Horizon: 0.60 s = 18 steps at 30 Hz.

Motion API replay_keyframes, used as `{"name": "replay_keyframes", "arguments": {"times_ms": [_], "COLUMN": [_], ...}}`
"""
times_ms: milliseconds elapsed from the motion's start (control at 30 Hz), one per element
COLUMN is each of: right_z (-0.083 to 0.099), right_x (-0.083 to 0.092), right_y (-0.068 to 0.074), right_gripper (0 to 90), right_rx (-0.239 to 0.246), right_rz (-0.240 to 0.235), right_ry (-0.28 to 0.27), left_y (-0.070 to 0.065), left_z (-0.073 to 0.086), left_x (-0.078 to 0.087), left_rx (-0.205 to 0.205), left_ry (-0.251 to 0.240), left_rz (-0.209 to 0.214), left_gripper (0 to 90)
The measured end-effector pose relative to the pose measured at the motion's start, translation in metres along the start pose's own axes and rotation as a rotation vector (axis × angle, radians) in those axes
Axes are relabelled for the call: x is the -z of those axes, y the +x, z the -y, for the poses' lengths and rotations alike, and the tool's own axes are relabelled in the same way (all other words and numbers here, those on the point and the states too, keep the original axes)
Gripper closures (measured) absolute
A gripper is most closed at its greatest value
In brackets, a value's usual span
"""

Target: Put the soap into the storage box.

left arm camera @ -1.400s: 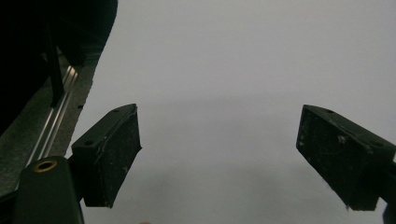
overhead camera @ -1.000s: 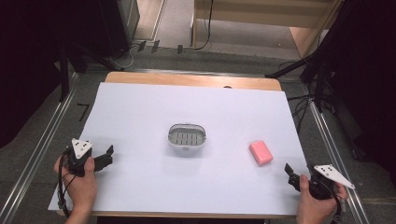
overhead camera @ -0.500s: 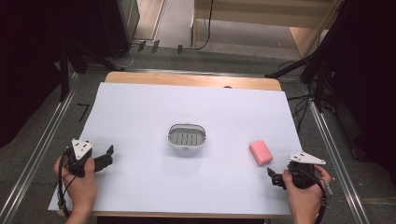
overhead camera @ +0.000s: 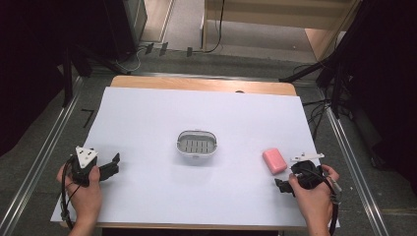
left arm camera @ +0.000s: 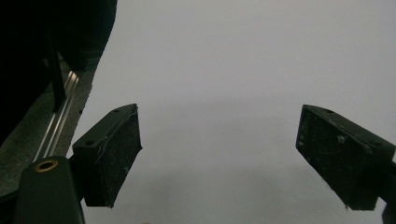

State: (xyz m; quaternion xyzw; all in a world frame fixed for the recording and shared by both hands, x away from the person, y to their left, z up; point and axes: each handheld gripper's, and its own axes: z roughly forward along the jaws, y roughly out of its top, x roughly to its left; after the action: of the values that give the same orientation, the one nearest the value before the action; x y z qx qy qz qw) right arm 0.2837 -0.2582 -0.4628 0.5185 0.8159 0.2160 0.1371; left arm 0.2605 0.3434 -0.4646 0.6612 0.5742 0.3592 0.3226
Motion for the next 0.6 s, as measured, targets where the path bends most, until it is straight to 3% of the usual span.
{"name": "replay_keyframes", "arguments": {"times_ms": [200, 333, 600], "right_z": [-0.012, -0.020, -0.031], "right_x": [-0.004, -0.005, -0.008], "right_y": [0.002, 0.004, 0.004], "right_gripper": [0.0, 0.0, 0.0], "right_rx": [0.000, 0.003, 0.015], "right_rz": [-0.020, -0.005, -0.004], "right_ry": [0.070, 0.095, 0.110], "left_y": [0.000, 0.000, 0.000], "left_z": [0.000, 0.000, 0.000], "left_x": [0.000, 0.000, 0.000], "left_rx": [0.000, 0.000, 0.000], "left_ry": [-0.001, 0.000, -0.001], "left_rz": [0.002, 0.002, 0.002], "left_gripper": [14.6, 14.6, 14.6]}}
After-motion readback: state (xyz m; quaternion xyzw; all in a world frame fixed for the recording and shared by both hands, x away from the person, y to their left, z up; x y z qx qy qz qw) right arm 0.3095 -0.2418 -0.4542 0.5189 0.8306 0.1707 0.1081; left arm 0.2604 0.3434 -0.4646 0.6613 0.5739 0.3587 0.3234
